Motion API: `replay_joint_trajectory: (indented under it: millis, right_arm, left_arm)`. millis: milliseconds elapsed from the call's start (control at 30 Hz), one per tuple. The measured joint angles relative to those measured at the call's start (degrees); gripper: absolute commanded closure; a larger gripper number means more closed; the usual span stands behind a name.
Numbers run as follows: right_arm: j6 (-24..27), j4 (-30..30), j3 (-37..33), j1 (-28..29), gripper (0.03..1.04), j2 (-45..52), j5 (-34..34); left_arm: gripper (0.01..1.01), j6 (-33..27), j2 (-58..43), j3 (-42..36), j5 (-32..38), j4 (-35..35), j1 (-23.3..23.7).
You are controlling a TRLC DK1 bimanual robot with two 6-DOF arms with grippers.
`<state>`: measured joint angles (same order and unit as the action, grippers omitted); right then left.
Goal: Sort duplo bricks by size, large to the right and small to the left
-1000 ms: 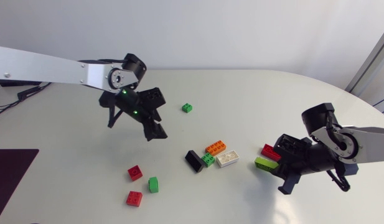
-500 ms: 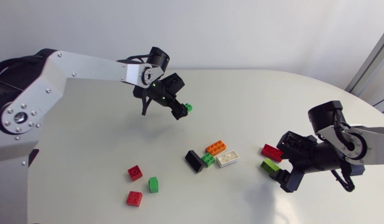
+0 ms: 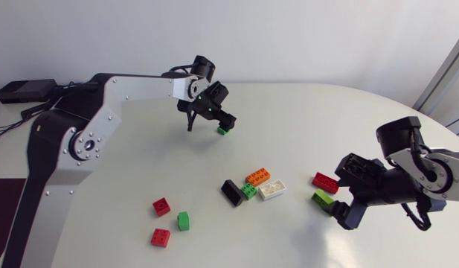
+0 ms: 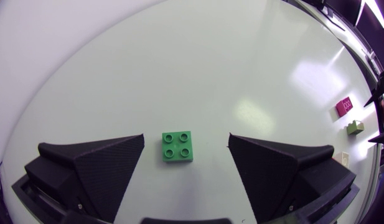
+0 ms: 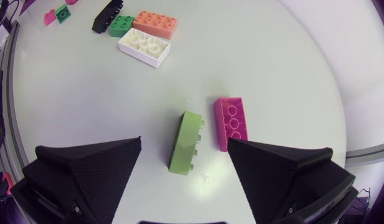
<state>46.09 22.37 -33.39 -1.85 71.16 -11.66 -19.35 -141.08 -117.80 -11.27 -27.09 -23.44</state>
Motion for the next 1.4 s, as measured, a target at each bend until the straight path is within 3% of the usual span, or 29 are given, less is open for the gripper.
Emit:
replay_joint_trajectory:
  millis: [533,767,933,1000,1233,1333,1400]
  right_arm:
    - [-0.02,1.38,0.04,0.52,0.07,-2.16,-1.46]
    - [0.00,1.73,0.61,1.42,0.07,-2.82,-1.88]
    - [0.02,1.73,1.07,1.92,0.07,-2.82,-1.95]
    - [0.02,1.70,1.11,1.92,0.07,-2.82,-2.12]
    - [0.00,1.75,1.18,1.90,0.07,-2.84,-2.54]
    - [0.00,2.05,1.18,1.90,0.07,-3.17,-2.54]
    - [0.00,2.58,1.18,1.90,0.07,-3.54,-2.56]
  left_arm:
    - [0.177,3.10,-5.35,-9.60,1.49,-10.19,-0.04]
    - [0.177,4.04,-13.42,-27.89,2.78,-24.79,-0.35]
    - [0.175,4.04,-25.77,-51.71,3.63,-38.82,-0.90]
    - [0.179,4.09,-29.70,-57.16,4.92,-41.18,-1.25]
    - [0.443,5.60,-32.00,-59.43,6.95,-42.16,-1.57]
    - [0.677,6.49,-32.00,-59.43,7.26,-42.16,-1.53]
    - [0.690,7.06,-32.00,-59.43,7.45,-42.14,-1.53]
